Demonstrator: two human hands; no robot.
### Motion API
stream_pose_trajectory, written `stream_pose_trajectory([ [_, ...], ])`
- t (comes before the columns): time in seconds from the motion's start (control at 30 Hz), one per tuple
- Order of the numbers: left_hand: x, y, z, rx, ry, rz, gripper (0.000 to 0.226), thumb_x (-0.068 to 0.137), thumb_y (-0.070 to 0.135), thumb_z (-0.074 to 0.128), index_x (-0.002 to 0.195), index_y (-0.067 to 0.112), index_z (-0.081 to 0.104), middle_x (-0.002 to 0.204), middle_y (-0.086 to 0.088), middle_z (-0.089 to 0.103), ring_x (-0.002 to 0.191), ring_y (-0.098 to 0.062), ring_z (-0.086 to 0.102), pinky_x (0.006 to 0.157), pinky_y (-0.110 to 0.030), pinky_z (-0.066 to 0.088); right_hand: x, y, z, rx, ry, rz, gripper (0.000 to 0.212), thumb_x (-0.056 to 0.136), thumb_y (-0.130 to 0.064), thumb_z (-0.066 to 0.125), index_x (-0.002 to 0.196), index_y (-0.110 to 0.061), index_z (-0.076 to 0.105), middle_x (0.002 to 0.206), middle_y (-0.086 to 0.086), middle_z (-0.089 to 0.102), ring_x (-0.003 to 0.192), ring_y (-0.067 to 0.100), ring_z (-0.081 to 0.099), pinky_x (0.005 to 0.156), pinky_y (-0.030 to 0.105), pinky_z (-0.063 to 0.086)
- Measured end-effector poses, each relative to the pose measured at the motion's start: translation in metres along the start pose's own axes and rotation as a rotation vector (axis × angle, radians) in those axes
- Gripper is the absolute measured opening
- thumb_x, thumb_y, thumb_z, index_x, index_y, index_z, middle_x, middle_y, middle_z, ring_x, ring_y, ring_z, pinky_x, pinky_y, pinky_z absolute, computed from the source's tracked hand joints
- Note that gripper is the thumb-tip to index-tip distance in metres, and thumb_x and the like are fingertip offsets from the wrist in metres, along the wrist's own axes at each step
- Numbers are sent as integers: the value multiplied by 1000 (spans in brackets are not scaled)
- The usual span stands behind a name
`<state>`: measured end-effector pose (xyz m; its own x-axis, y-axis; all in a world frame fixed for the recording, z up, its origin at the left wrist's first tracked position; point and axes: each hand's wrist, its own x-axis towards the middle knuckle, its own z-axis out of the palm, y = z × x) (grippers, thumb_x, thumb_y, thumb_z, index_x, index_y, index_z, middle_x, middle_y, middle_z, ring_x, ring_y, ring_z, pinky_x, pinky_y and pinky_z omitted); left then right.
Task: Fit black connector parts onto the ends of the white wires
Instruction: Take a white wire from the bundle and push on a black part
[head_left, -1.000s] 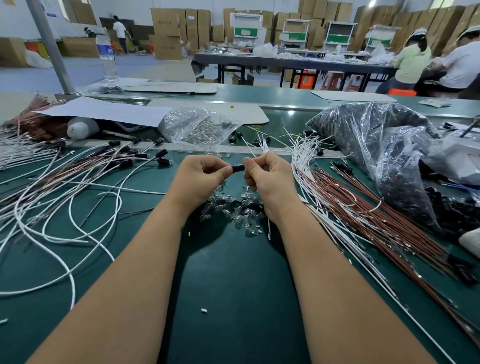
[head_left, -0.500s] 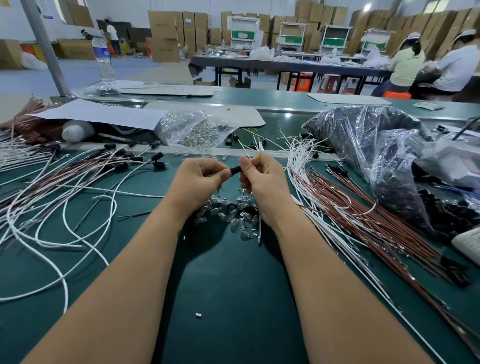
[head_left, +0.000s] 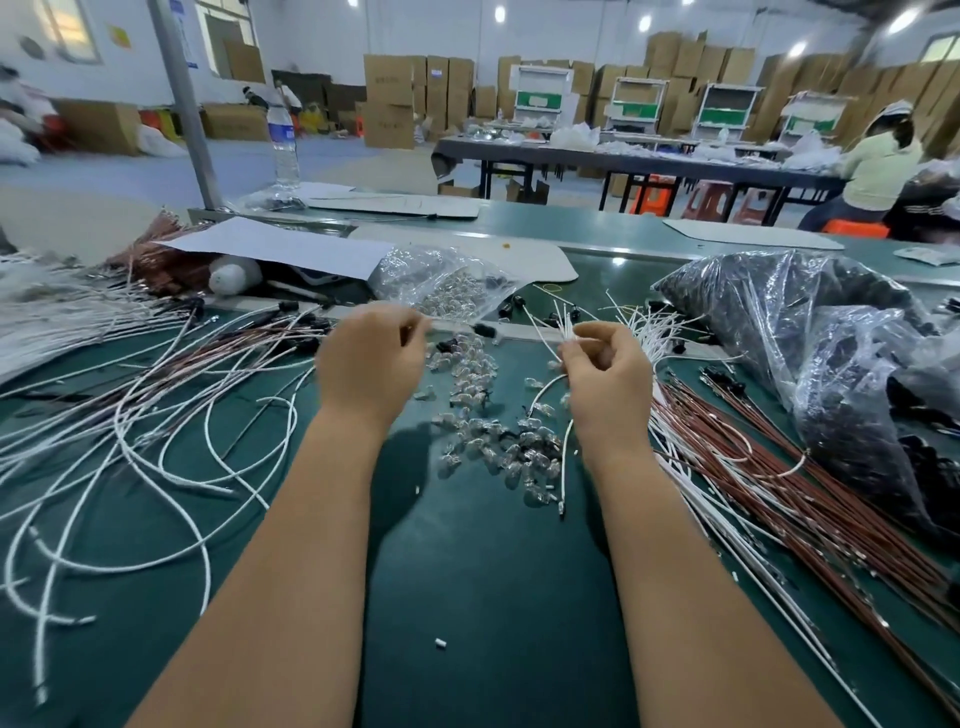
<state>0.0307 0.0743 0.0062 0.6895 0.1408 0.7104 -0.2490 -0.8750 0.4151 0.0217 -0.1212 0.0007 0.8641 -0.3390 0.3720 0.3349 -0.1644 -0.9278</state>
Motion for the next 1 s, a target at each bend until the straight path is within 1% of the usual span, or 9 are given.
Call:
stream_pose_trajectory([
  [0.1, 4, -20, -9, 254, 264, -208, 29, 90, 12, 59, 118, 11, 65, 112, -14, 66, 104, -33, 54, 87, -43, 36, 6, 3, -11, -181, 137, -16, 11, 93, -8, 53, 96, -18, 58, 81, -6, 60, 65, 8, 54, 57, 25, 45],
  [0.2, 3, -27, -8, 303, 164, -373, 69, 78, 2, 59, 142, 18, 41, 144, -12, 40, 134, -35, 28, 107, -54, 20, 10, 8, -20, -431, 188, -13, 15, 91, -7, 48, 92, -19, 56, 91, -1, 62, 73, 12, 55, 57, 25, 37],
  [0.3, 0, -22, 1, 331, 78, -327, 82, 69, -2, 58, 143, 26, 37, 148, -13, 32, 136, -36, 23, 107, -55, 18, 11, 12, -23, -774, 94, 8, 16, 92, -15, 50, 101, -10, 62, 104, 9, 62, 94, 26, 55, 72, 32, 43],
  [0.43, 0, -27, 11, 268, -159, -195, 53, 77, -1, 56, 116, 33, 68, 137, 1, 53, 124, -29, 38, 100, -44, 30, 8, 13, -22, -1121, -49, 51, 27, 90, -27, 51, 107, -6, 56, 111, 13, 59, 103, 31, 50, 83, 36, 39],
  [0.57, -4, -26, 17, 329, -395, -313, 41, 86, 10, 47, 117, 28, 67, 125, -5, 61, 122, -26, 44, 101, -41, 31, 8, 14, -23, -1057, -29, 36, 22, 85, -12, 55, 107, -9, 57, 102, 9, 61, 92, 26, 46, 75, 34, 35],
  [0.63, -5, -28, 16, 411, -413, -427, 42, 85, 14, 43, 122, 23, 61, 132, -5, 55, 133, -25, 33, 111, -47, 22, 8, 13, -23, -1000, 14, 6, 30, 83, -4, 55, 112, -10, 57, 101, 7, 63, 94, 26, 51, 74, 33, 40],
  [0.73, -5, -32, 13, 440, -331, -492, 41, 84, 16, 41, 117, 27, 63, 137, 3, 50, 137, -26, 17, 113, -57, 8, 8, 9, -20, -813, 99, -54, 40, 83, 3, 53, 120, -12, 53, 103, 7, 63, 87, 23, 55, 67, 30, 43],
  [0.83, -6, -26, 11, 470, -235, -470, 35, 79, 14, 43, 94, 28, 71, 122, 3, 56, 124, -29, 25, 108, -62, 14, 8, 5, -16, -614, 141, -112, 43, 87, 6, 47, 127, -9, 51, 115, 9, 58, 87, 14, 49, 65, 22, 36],
  [1.0, -4, -19, 8, 214, 29, -337, 33, 78, 6, 51, 97, 23, 72, 121, -5, 53, 118, -34, 34, 96, -46, 25, 4, 3, -5, -565, 23, -251, 32, 92, 8, 45, 117, -4, 62, 117, 13, 55, 86, 9, 49, 70, 6, 39],
])
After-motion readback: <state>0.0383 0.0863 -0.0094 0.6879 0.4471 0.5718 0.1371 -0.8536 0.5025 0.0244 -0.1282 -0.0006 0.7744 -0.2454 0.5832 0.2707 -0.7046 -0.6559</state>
